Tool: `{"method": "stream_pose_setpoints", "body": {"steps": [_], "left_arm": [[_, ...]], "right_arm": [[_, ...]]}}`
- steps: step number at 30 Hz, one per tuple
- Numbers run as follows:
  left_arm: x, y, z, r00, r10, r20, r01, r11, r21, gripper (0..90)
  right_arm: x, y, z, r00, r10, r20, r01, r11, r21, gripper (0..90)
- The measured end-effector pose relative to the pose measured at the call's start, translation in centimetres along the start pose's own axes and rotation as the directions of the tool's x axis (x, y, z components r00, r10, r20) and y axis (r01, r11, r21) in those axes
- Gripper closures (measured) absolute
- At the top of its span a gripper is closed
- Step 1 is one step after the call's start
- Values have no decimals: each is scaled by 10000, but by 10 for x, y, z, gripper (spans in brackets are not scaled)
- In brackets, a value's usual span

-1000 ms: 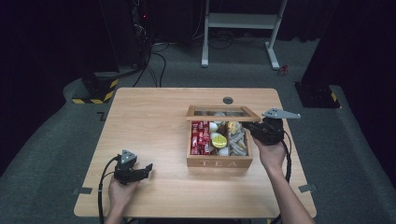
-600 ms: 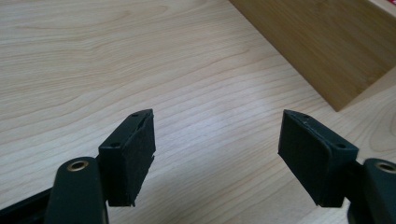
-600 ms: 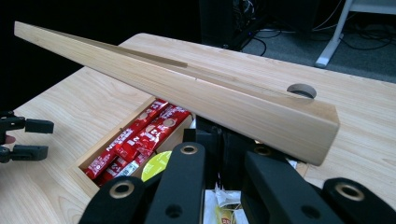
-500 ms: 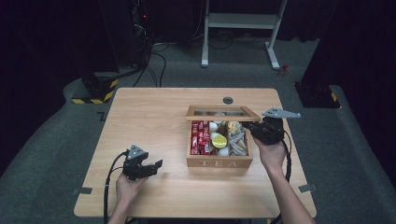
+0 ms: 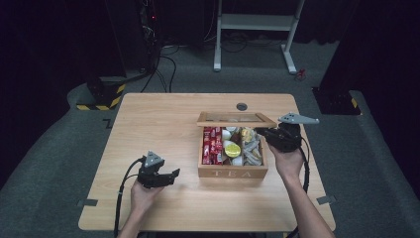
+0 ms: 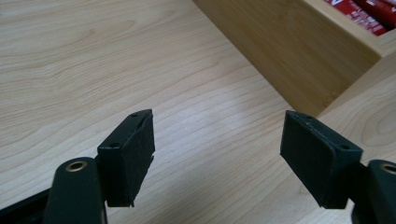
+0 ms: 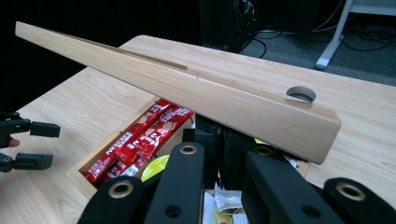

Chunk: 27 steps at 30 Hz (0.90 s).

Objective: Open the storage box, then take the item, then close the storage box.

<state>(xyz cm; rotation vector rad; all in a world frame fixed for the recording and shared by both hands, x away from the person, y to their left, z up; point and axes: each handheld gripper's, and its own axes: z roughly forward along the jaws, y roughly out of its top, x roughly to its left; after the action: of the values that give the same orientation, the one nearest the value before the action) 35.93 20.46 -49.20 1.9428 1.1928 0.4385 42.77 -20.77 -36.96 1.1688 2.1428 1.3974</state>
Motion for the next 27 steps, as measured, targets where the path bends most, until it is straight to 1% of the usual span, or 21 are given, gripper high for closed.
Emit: {"method": "stream_pose_setpoints", "body": {"steps": [1, 2, 3, 8, 11, 12, 13, 15, 17, 18, 19, 20, 21, 27], "left_arm": [[0, 1, 1, 9998, -116, 165, 115, 9999, 30, 272], [1, 1, 1, 9985, -294, 465, 292, 9996, 53, 283], [1, 2, 2, 9971, -434, 623, 431, 9991, 53, 287], [-1, 5, 3, 9963, -382, 765, 379, 9993, 62, 302], [-4, 12, 2, 9968, -127, 795, 132, 9999, -52, 300], [-4, 12, 2, 9968, -127, 795, 132, 9999, -52, 299], [-5, 15, 2, 9964, -66, 842, 83, 9998, -198, 301], [-7, 18, 3, 9967, 36, 809, -18, 9997, -226, 302], [-8, 19, 3, 9967, 37, 807, -16, 9997, -263, 302], [-10, 21, 4, 9962, 170, 851, -149, 9996, -260, 298], [-10, 21, 4, 9962, 170, 851, -149, 9996, -260, 297], [-13, 23, 6, 9954, 389, 872, -374, 9991, -183, 297], [-14, 24, 6, 9953, 486, 842, -472, 9987, -176, 297], [-17, 28, 5, 9933, 700, 924, -665, 9970, -403, 319]], "right_arm": [[0, 0, 0, 10000, 0, -1, 0, 10000, 1, 880], [0, 0, 0, 10000, -6, 0, 6, 10000, 1, 880], [0, 0, 0, 10000, -12, 9, 12, 10000, 6, 880], [0, 1, 0, 10000, 2, 30, -2, 10000, 27, 880], [1, 1, 0, 10000, 23, 55, -23, 10000, 28, 880], [1, 1, 0, 10000, 23, 55, -23, 10000, 28, 880], [1, 1, 0, 10000, 31, 50, -31, 10000, 30, 880], [1, 1, 0, 10000, 16, 49, -16, 10000, 46, 879], [1, 1, 0, 10000, 11, 42, -11, 10000, 54, 879], [1, 1, 0, 10000, 6, 35, -7, 10000, 66, 879], [1, 1, 0, 10000, 6, 35, -7, 10000, 66, 879], [0, 1, 0, 10000, -30, 37, 29, 10000, 39, 879], [0, 1, 0, 10000, -22, 36, 22, 10000, 31, 879], [0, 2, 0, 10000, 22, 1, -22, 10000, -2, 880]]}}
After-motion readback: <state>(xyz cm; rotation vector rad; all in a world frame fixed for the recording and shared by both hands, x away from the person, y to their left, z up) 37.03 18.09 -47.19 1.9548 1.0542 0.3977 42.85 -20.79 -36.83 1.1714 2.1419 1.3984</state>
